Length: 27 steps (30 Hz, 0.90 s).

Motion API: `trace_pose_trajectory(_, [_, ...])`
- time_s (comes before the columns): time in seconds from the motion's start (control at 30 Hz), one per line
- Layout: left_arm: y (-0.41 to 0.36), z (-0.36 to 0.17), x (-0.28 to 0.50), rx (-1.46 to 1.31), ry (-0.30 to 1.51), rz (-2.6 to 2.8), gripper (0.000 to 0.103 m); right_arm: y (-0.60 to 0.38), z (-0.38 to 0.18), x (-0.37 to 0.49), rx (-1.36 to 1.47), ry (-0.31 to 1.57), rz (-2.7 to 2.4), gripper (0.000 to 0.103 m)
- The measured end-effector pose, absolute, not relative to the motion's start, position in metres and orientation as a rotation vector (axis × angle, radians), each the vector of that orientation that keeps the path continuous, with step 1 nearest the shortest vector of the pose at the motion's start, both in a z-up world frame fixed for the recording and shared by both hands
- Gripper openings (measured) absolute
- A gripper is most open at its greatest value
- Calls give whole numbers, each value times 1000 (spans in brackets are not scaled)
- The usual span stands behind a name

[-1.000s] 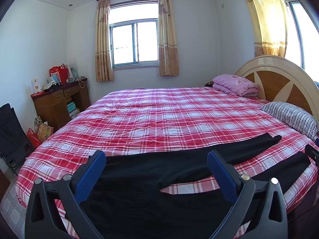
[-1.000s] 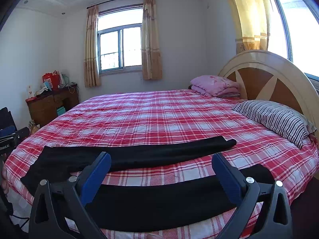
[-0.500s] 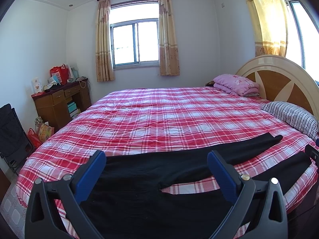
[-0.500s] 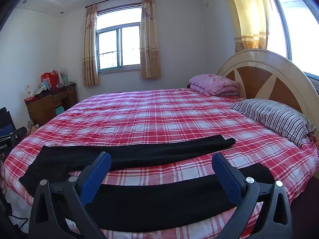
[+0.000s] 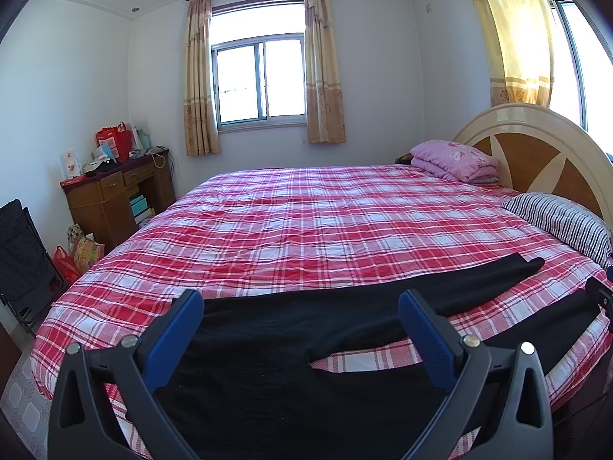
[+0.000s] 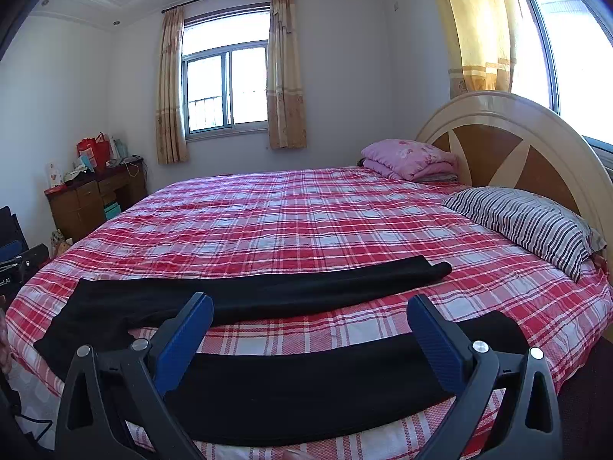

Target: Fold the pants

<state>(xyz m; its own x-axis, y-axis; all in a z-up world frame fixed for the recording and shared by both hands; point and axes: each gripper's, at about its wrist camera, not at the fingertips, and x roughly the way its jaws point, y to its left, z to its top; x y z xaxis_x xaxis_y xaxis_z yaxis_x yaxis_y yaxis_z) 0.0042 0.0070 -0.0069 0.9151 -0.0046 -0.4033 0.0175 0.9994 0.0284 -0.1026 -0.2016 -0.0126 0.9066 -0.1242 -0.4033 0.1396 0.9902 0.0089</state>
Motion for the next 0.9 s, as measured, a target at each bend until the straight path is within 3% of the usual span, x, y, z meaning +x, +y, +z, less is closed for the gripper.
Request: trace_pose_trajectory(0.9, [-3, -17, 15, 49, 455, -5, 103, -208, -26, -91, 30, 448, -157, 102])
